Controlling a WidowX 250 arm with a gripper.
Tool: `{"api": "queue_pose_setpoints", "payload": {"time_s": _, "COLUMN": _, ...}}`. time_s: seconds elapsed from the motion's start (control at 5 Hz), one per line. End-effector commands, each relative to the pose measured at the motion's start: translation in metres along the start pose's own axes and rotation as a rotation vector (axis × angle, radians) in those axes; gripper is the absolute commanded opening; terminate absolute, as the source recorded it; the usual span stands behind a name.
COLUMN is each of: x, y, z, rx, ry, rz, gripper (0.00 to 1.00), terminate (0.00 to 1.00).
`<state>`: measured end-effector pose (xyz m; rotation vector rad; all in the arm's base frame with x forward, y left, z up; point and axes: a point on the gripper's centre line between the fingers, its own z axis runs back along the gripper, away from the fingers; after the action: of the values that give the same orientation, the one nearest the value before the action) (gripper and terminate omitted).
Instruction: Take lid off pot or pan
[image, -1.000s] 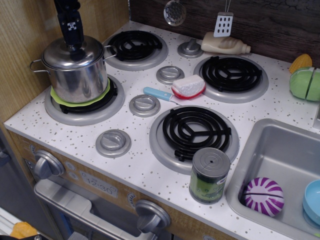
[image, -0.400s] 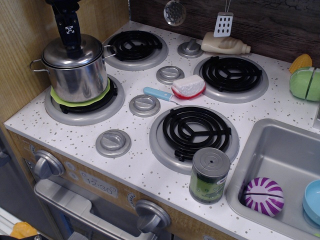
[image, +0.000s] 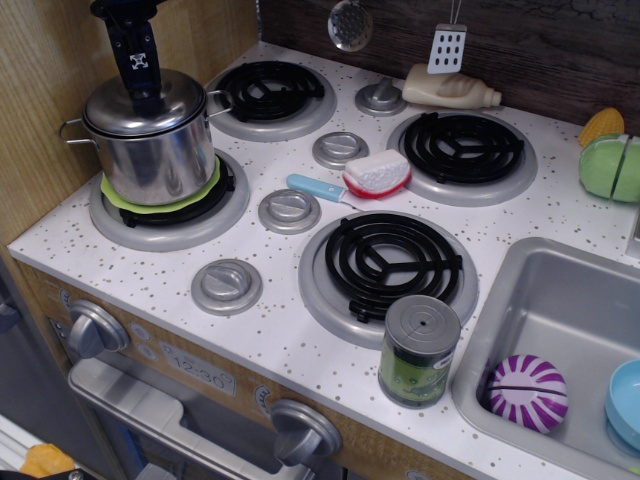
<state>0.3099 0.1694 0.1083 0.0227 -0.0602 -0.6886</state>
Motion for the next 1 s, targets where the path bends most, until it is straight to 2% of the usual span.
{"api": "queue_pose_setpoints", "payload": {"time_s": 0.0, "x": 0.013, "y": 0.003, "z": 0.044, "rx": 0.095, "ry": 0.006, "rz": -0.030, "gripper": 0.00, "terminate": 0.00}}
{"api": "queue_pose_setpoints", "payload": {"time_s": 0.2, "x": 0.028, "y": -0.011, "z": 0.067, "rx": 0.124, "ry": 0.021, "rz": -0.009, "gripper": 0.00, "terminate": 0.00}}
{"api": "queue_pose_setpoints", "payload": {"time_s": 0.4, "x": 0.044, "y": -0.029, "z": 0.072, "rx": 0.113, "ry": 0.011, "rz": 0.029, "gripper": 0.00, "terminate": 0.00}}
{"api": "queue_pose_setpoints", "payload": {"time_s": 0.8, "x": 0.094, "y": -0.088, "z": 0.051, "rx": 0.076, "ry": -0.051, "rz": 0.147, "gripper": 0.00, "terminate": 0.00}}
